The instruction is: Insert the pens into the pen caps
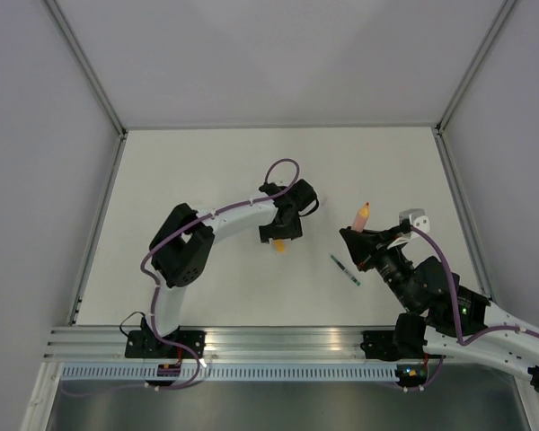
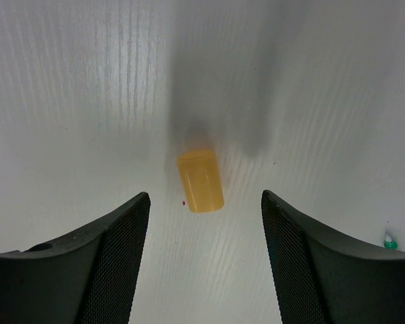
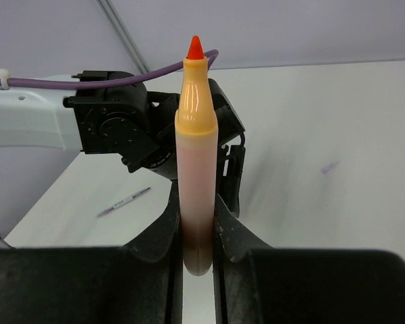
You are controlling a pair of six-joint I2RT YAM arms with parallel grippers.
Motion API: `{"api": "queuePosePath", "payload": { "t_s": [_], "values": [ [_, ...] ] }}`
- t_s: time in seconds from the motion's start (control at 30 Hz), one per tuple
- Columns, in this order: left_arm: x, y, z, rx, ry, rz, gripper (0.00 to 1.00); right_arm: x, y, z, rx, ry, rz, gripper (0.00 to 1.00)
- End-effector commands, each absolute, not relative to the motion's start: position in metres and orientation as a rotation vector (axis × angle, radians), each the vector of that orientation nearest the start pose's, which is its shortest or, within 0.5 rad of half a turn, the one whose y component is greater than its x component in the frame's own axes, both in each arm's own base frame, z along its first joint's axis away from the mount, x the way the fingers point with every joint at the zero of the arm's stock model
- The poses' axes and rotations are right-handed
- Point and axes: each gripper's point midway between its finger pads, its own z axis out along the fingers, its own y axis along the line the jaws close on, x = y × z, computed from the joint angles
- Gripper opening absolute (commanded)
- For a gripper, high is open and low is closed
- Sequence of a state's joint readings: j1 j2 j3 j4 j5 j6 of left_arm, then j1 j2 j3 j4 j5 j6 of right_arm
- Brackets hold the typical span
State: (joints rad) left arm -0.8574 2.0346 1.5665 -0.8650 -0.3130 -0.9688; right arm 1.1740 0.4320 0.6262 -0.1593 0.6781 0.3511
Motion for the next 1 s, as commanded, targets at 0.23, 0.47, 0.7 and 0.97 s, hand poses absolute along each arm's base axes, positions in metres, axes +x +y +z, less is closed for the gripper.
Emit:
{"api": "queuePosePath", "payload": {
  "t_s": [0.23, 0.47, 0.7, 0.97],
  "values": [
    [0.276, -0.299, 0.033, -0.305, 2.806, 0.078, 0.7, 0.181, 0.163, 0.303, -0.058, 1.561, 0.671, 0.0],
    [0.278, -0.298, 0.029, -0.342, 2.805, 0.112, 0.68, 0.182, 0.163, 0.302, -0.059, 1.563, 0.67, 0.0],
    [0.275, -0.298, 0.014, -0.324, 2.843, 0.163, 0.66, 0.182, 0.165, 0.301, -0.063, 1.567, 0.664, 0.0],
    [0.274, -0.293, 0.006, -0.328, 2.851, 0.202, 0.52, 0.182, 0.162, 0.301, -0.056, 1.566, 0.662, 0.0]
  ]
}}
